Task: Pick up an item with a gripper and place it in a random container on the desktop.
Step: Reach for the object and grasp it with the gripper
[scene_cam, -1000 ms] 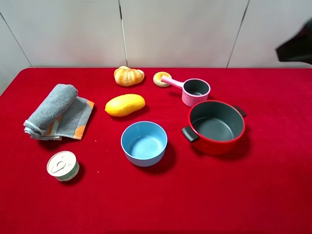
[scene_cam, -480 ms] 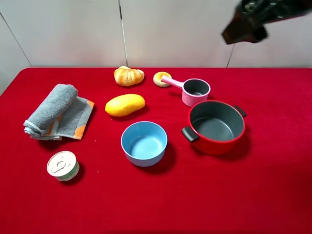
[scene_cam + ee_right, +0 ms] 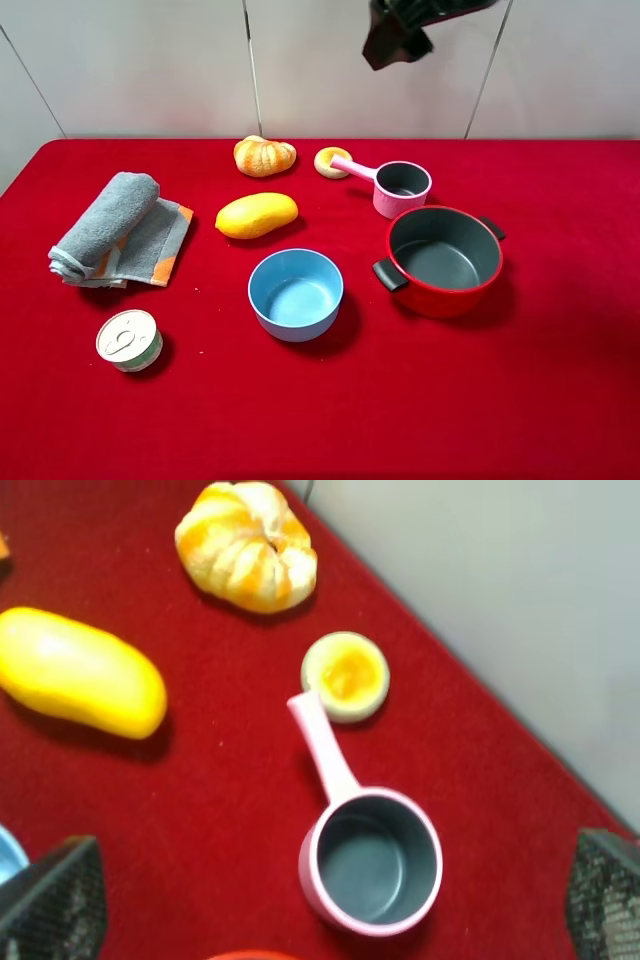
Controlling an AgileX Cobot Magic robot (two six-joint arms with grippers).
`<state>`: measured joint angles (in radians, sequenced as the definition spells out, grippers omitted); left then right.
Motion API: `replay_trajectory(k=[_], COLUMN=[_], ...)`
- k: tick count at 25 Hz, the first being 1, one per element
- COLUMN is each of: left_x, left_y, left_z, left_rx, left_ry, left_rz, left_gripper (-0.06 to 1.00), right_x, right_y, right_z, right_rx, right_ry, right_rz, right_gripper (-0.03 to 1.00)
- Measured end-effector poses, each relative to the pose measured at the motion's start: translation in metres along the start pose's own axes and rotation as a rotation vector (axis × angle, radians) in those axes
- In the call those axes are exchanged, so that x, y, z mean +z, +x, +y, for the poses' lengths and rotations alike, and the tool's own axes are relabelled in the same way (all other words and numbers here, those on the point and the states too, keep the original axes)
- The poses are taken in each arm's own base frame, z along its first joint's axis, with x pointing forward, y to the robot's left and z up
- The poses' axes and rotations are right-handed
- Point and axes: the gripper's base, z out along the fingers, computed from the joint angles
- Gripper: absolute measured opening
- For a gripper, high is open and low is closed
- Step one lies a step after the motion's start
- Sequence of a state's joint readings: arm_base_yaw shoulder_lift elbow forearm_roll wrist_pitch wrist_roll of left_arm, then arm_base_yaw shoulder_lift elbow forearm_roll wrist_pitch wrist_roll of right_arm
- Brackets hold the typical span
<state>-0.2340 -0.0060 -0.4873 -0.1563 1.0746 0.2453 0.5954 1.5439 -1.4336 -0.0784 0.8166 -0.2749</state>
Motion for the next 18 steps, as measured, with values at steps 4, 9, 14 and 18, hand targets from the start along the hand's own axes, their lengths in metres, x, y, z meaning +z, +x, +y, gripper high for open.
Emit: replay_trajectory(k=[4, 9, 14, 18], left_x=[0.0, 0.0, 0.0, 0.0], left_y=[0.0, 0.0, 0.0, 0.0], left_z=[0.0, 0.0, 0.0, 0.0], left_rx=[0.0, 0.0, 0.0, 0.0], left_ry=[0.0, 0.0, 0.0, 0.0], left_rz=[0.0, 0.0, 0.0, 0.0], left_gripper=[0.95, 0.95, 0.95, 0.95], right_x=[0.02, 0.043, 0.074, 0.098], right_y=[-0.014, -0.03, -0.045, -0.056], right_z=[-0.003, -0.006, -0.005, 0.001], right_rx=[-0.014, -0.04, -0.06, -0.092], right_ry=[-0.001, -0.015, -0.045, -0.061], right_rz=[-0.005, -0.019, -0.029, -0.037], right_gripper=[0.69, 0.69, 0.69, 0.69])
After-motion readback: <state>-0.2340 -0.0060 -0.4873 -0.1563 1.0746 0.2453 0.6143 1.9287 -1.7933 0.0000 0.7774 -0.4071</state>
